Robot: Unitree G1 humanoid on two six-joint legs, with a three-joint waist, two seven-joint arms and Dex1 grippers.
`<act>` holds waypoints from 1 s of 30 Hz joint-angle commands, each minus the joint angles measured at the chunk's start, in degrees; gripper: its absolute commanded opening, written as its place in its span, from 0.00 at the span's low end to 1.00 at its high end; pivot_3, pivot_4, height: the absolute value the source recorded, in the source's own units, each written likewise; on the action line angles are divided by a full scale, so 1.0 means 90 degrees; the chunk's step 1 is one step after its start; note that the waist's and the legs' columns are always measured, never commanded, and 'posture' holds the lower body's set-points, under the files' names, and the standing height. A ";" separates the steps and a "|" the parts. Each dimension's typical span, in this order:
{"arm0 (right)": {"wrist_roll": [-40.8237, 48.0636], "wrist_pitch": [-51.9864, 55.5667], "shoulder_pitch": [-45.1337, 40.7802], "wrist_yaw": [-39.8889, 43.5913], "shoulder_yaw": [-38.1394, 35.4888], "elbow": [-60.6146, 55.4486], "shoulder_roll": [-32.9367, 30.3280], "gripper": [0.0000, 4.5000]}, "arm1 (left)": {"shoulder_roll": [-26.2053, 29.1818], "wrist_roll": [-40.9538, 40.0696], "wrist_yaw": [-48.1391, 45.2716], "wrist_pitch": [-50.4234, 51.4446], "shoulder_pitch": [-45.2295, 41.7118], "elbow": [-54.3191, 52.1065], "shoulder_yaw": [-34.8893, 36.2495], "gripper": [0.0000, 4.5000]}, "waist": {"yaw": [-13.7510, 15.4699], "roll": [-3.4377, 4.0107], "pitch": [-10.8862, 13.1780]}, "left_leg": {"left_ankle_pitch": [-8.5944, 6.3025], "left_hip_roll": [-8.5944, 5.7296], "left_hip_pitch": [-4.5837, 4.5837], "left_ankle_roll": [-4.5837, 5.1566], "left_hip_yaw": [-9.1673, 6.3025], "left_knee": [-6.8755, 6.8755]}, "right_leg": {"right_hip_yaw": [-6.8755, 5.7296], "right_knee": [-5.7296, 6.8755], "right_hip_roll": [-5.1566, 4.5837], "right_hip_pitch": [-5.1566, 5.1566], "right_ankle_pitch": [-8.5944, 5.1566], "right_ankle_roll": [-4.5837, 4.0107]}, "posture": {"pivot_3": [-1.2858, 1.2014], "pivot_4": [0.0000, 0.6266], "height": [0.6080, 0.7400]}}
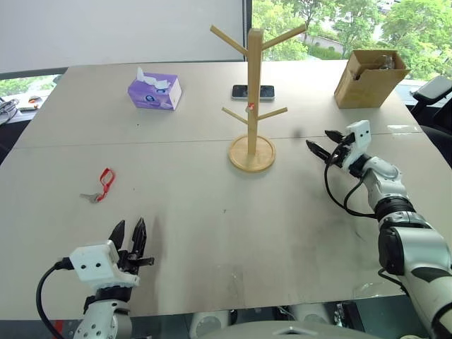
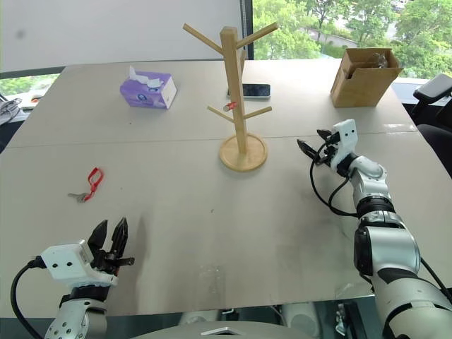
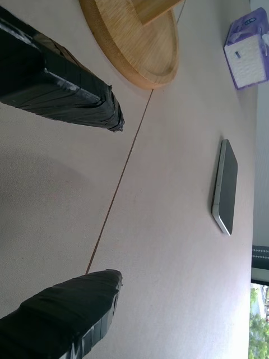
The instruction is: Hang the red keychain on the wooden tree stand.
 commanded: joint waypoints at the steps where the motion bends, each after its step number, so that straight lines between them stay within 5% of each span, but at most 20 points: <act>1: 0.0011 -0.0139 -0.0208 0.0000 -0.0108 -0.0119 -0.0081 0.95 | 0.0012 0.0007 0.0053 -0.0146 -0.0004 -0.0146 0.0130 0.41 | 0.0000 0.0000 0.0000 | 0.0000 0.0000 0.0000 0.0000 0.0000 0.0000 | 0.0000 0.0000 0.0000 0.0000 0.0000 0.0000 | 0.52 0.24 1.00; 23: -0.0056 -0.0162 -0.0235 0.0296 -0.0098 -0.0230 -0.0108 0.95 | 0.0052 0.0167 0.0113 -0.0203 -0.0133 0.0026 0.0155 0.41 | 0.0000 0.0000 0.0000 | 0.0000 0.0000 0.0000 0.0000 0.0000 0.0000 | 0.0000 0.0000 0.0000 0.0000 0.0000 0.0000 | 0.52 0.24 1.00; 30: 0.0348 -0.0034 0.0540 0.3079 0.0308 -0.1611 -0.0395 0.95 | 0.0099 0.0214 0.0331 -0.0051 -0.0420 0.0187 0.0282 0.41 | 0.0035 0.0001 0.0000 | 0.0000 0.0000 -0.0002 0.0001 -0.0003 0.0000 | -0.0004 -0.0001 -0.0001 0.0001 0.0001 0.0001 | 0.52 0.24 1.00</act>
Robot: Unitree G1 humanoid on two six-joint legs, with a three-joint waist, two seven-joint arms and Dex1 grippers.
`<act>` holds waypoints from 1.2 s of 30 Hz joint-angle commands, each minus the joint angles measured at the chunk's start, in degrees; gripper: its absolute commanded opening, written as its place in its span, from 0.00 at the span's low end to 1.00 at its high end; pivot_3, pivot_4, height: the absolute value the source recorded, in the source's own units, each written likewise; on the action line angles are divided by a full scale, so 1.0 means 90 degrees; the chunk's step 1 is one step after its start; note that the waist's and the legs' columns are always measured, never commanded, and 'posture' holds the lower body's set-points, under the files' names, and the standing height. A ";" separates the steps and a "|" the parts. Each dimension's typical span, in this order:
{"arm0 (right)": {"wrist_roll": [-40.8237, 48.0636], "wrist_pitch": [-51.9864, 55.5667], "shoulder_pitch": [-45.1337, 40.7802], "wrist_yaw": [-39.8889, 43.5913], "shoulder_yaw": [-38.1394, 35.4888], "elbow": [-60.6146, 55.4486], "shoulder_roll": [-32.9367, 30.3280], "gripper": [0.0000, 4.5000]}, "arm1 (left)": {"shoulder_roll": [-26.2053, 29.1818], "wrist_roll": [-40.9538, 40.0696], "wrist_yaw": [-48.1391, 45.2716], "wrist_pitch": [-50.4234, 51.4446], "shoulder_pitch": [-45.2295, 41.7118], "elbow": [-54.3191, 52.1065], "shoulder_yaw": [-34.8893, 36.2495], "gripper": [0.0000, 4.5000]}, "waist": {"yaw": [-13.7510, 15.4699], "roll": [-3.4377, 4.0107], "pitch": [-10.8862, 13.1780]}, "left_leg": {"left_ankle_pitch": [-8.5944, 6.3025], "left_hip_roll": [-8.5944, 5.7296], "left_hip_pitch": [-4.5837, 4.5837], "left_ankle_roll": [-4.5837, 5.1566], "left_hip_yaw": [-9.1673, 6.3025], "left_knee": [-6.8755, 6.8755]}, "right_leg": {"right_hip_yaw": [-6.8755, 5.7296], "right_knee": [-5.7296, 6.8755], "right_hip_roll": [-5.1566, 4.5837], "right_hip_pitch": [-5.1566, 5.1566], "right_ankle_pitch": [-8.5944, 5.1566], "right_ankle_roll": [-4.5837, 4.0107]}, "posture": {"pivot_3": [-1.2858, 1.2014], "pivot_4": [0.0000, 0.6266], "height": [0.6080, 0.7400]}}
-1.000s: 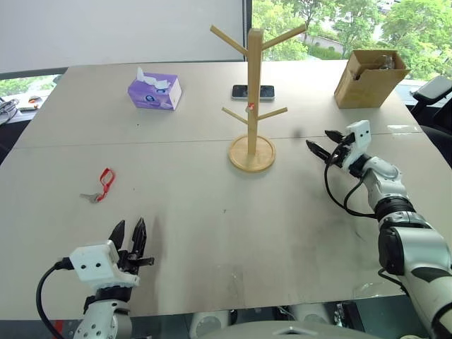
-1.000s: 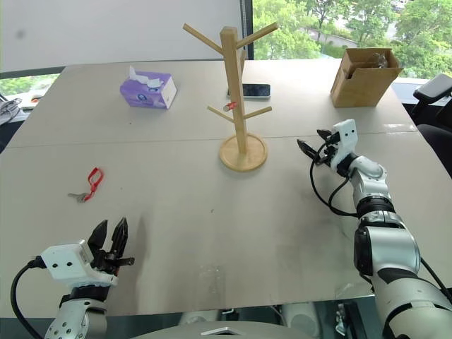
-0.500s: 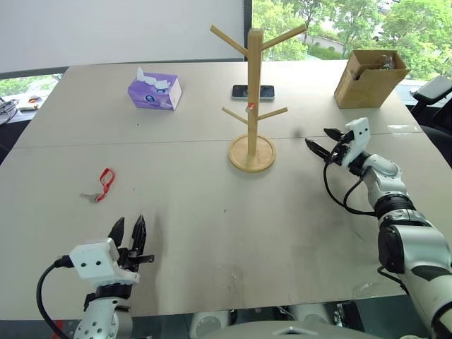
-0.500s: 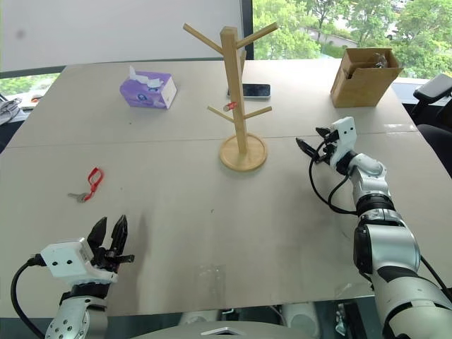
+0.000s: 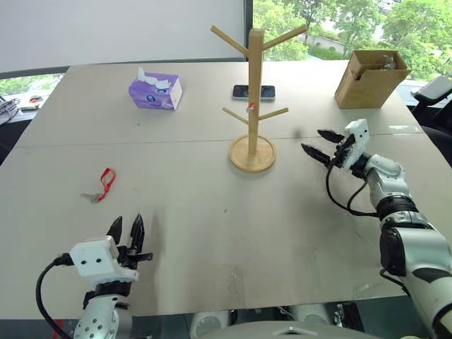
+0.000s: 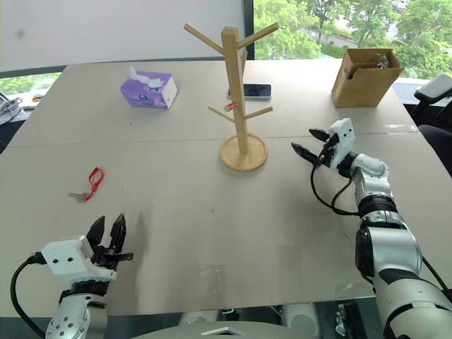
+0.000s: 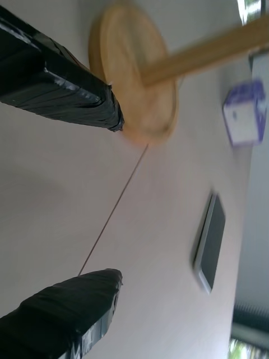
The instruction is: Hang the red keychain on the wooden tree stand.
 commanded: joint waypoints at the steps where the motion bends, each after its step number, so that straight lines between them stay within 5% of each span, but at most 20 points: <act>1: 0.0304 0.0050 0.0527 0.1517 0.0289 -0.1200 -0.0317 0.95 | 0.0057 0.0045 0.0172 0.0050 -0.0159 0.0039 0.0196 0.41 | 0.0013 0.0000 0.0000 | 0.0000 0.0000 0.0000 0.0000 -0.0002 0.0000 | -0.0003 -0.0001 0.0000 0.0001 0.0000 0.0000 | 0.52 0.24 1.00; 4: 0.0570 -0.0238 0.1417 0.2629 0.0821 -0.2391 -0.0689 0.95 | -0.0054 0.0055 0.0510 0.0304 -0.0497 0.0047 0.0227 0.41 | 0.0046 -0.0001 -0.0001 | 0.0000 0.0000 -0.0001 0.0001 -0.0012 0.0001 | -0.0010 -0.0004 -0.0003 0.0007 0.0000 0.0000 | 0.52 0.24 1.00; 10: 0.1123 -0.0454 0.2144 0.2729 0.1789 -0.3420 -0.1267 0.95 | -0.0083 0.0167 0.1137 0.0703 -0.1092 0.0148 0.0489 0.41 | -0.0018 -0.0001 0.0000 | 0.0000 0.0001 0.0008 0.0000 -0.0010 0.0005 | -0.0005 0.0001 0.0001 0.0008 0.0000 0.0001 | 0.52 0.24 1.00; 17: 0.1015 -0.0874 0.2135 0.2600 0.1721 -0.3153 -0.1094 0.95 | 0.0592 -0.0036 0.1391 0.1768 -0.1920 0.0095 0.1015 0.41 | 0.0045 -0.0008 0.0002 | 0.0000 0.0000 0.0002 -0.0001 -0.0015 0.0008 | -0.0011 0.0001 0.0007 0.0008 0.0000 0.0000 | 0.52 0.24 1.00; 25: 0.0951 -0.1099 0.2196 0.2175 0.1624 -0.3133 -0.0945 0.95 | 0.1985 -0.0266 0.1307 0.3413 -0.3300 0.1393 0.1528 0.41 | 0.0040 -0.0019 0.0004 | 0.0009 0.0002 0.0005 -0.0015 -0.0026 0.0011 | -0.0025 0.0008 0.0011 0.0013 0.0001 0.0000 | 0.52 0.24 1.00; 36: 0.0920 -0.1109 0.2343 0.1898 0.1456 -0.3388 -0.0862 0.95 | 0.2268 -0.0096 0.1141 0.3934 -0.4051 0.2197 0.1203 0.41 | 0.0015 -0.0023 0.0004 | 0.0027 0.0001 0.0009 -0.0046 -0.0019 0.0009 | -0.0017 0.0006 0.0002 0.0019 0.0002 0.0001 | 0.52 0.24 1.00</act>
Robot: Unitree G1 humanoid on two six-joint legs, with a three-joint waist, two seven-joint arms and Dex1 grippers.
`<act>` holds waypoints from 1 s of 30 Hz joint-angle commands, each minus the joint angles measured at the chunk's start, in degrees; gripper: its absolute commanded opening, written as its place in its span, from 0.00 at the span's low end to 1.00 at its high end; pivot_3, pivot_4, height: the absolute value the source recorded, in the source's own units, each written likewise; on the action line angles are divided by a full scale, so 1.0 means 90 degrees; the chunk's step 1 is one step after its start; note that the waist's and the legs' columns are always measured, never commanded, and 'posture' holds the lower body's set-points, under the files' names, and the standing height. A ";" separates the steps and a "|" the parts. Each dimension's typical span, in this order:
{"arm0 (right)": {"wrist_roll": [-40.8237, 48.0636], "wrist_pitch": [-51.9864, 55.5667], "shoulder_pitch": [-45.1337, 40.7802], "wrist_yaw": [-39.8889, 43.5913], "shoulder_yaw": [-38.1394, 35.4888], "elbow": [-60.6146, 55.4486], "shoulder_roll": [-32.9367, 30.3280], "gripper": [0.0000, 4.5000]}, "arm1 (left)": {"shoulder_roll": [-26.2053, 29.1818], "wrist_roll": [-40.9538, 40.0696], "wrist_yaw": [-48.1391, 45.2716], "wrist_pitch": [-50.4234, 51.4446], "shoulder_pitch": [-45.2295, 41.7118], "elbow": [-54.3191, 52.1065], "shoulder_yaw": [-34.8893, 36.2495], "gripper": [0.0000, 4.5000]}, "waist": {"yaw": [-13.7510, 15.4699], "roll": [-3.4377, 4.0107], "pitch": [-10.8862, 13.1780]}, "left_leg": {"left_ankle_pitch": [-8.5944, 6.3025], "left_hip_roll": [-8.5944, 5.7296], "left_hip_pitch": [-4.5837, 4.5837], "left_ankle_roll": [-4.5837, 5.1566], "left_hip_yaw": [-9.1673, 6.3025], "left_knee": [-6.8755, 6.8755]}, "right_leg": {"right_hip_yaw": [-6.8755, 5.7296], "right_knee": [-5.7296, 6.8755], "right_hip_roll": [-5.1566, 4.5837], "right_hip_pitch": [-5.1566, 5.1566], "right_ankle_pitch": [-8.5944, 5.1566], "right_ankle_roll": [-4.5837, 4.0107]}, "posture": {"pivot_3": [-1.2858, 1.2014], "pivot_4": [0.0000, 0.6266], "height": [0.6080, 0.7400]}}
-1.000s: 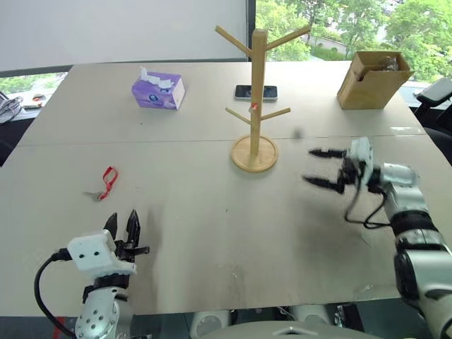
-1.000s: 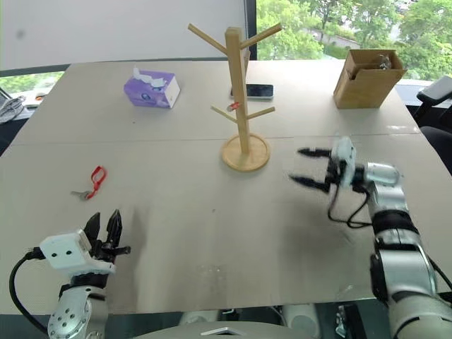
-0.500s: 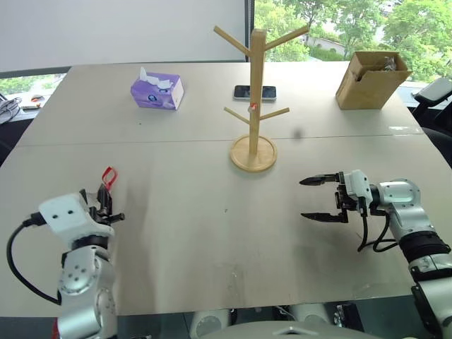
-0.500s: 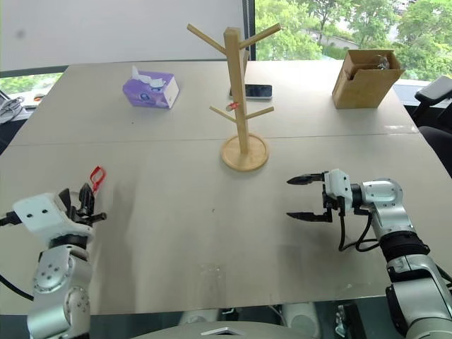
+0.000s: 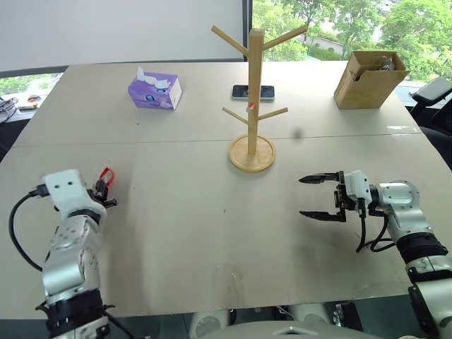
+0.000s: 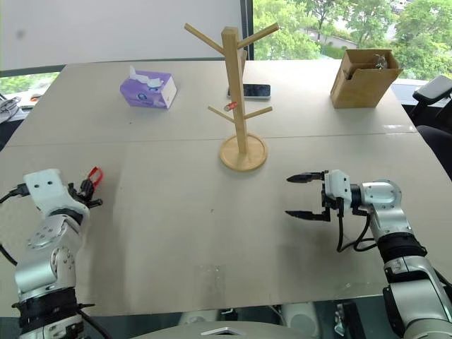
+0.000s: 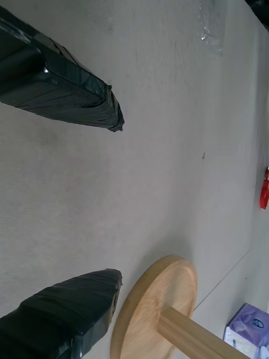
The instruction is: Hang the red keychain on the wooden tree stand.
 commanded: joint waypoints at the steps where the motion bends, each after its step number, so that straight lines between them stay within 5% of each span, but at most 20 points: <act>1: 0.0046 -0.0039 0.0059 -0.0060 -0.0175 -0.0274 0.0038 0.95 | 0.0089 0.0116 -0.0019 -0.0001 -0.0071 -0.0161 -0.0036 0.41 | 0.0000 -0.0001 0.0000 | 0.0000 0.0000 0.0000 0.0000 0.0000 0.0000 | 0.0000 0.0000 0.0000 0.0000 0.0000 0.0000 | 0.52 0.24 1.00; 30: 0.0100 0.0296 0.0278 -0.0276 -0.0290 -0.0569 0.0026 0.95 | -0.0171 0.0271 0.0029 0.0016 0.0488 -0.0741 -0.0155 0.41 | 0.0005 -0.0001 0.0000 | -0.0001 0.0000 0.0000 0.0001 -0.0002 -0.0001 | -0.0001 0.0001 -0.0011 0.0000 0.0002 -0.0004 | 0.52 0.24 1.00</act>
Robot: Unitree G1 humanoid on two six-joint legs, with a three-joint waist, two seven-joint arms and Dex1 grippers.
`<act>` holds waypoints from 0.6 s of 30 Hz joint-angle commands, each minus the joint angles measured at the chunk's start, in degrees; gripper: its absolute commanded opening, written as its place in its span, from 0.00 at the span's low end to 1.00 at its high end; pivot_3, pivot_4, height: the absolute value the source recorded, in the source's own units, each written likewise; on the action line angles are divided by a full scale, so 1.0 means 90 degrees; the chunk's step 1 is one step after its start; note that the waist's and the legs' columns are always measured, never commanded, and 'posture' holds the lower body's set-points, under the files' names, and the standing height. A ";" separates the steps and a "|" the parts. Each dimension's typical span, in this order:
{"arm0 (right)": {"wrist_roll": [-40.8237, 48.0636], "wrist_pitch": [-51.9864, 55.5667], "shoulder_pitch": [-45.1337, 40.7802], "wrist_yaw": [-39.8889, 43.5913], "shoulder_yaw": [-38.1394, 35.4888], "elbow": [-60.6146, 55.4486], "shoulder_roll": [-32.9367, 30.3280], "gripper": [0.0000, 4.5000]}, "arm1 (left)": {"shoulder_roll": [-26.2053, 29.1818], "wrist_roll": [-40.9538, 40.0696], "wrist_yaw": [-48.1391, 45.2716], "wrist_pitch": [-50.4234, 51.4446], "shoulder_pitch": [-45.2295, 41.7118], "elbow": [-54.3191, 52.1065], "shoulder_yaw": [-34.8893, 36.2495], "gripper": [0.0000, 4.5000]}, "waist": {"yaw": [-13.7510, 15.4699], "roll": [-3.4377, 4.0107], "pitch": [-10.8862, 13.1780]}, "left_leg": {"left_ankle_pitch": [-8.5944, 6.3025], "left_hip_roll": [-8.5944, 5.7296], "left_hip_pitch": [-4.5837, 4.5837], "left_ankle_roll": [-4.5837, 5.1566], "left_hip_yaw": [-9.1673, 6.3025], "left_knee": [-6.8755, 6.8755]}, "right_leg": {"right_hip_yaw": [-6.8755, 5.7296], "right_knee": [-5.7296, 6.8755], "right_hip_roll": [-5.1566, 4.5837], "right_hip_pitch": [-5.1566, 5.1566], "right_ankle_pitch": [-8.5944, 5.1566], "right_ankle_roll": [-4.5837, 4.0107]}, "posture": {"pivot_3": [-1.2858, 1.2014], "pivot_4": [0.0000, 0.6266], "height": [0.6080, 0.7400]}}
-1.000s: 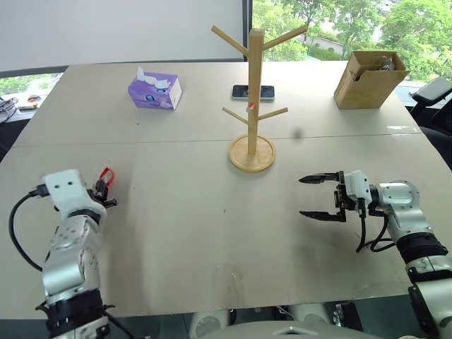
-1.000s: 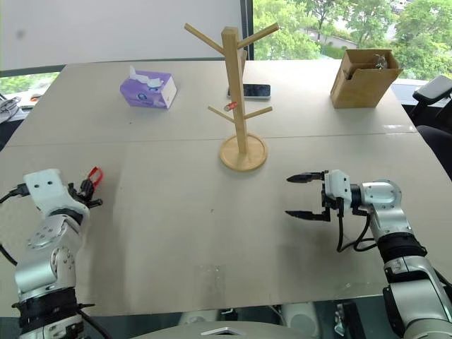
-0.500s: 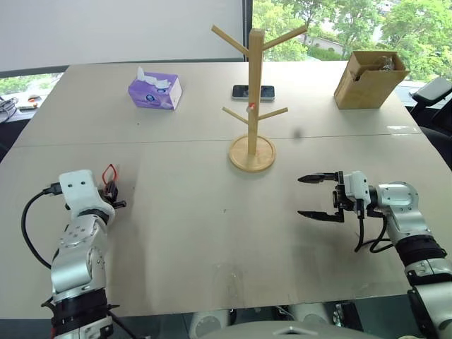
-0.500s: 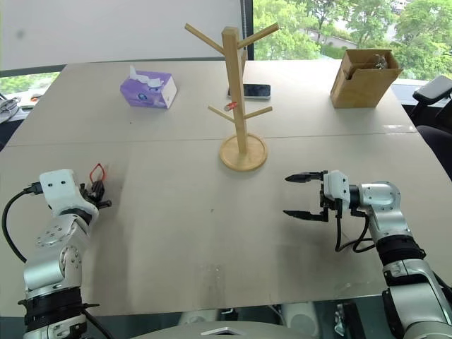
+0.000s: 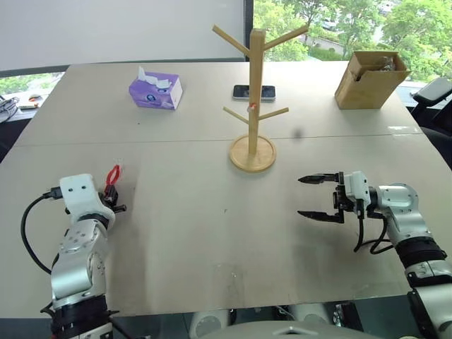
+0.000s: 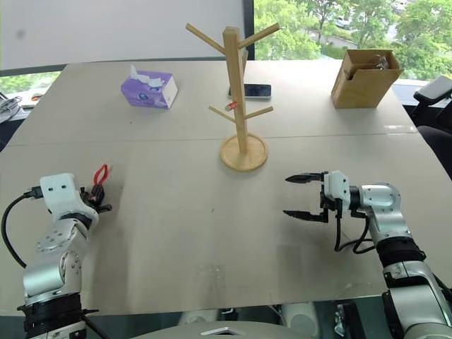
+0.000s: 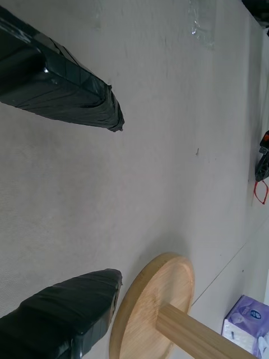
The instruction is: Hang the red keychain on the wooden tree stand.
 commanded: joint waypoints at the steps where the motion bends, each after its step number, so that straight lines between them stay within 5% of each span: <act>1: 0.0097 0.0077 0.0058 -0.0037 -0.0208 -0.0291 -0.0045 0.95 | -0.0008 0.0085 0.0033 -0.0018 0.0051 -0.0298 0.0073 0.41 | 0.0006 0.0000 0.0000 | 0.0000 0.0000 0.0000 0.0000 0.0000 0.0000 | -0.0001 0.0000 0.0000 0.0000 0.0000 0.0000 | 0.52 0.24 1.00; 18: 0.0053 0.0168 0.0065 -0.0152 -0.0279 -0.0350 -0.0026 0.95 | 0.0112 0.0290 -0.0075 -0.0117 -0.0116 -0.0023 0.0058 0.41 | 0.0007 0.0000 0.0000 | 0.0000 -0.0001 -0.0001 0.0001 0.0000 0.0000 | 0.0000 0.0000 0.0002 0.0000 0.0000 0.0000 | 0.52 0.24 1.00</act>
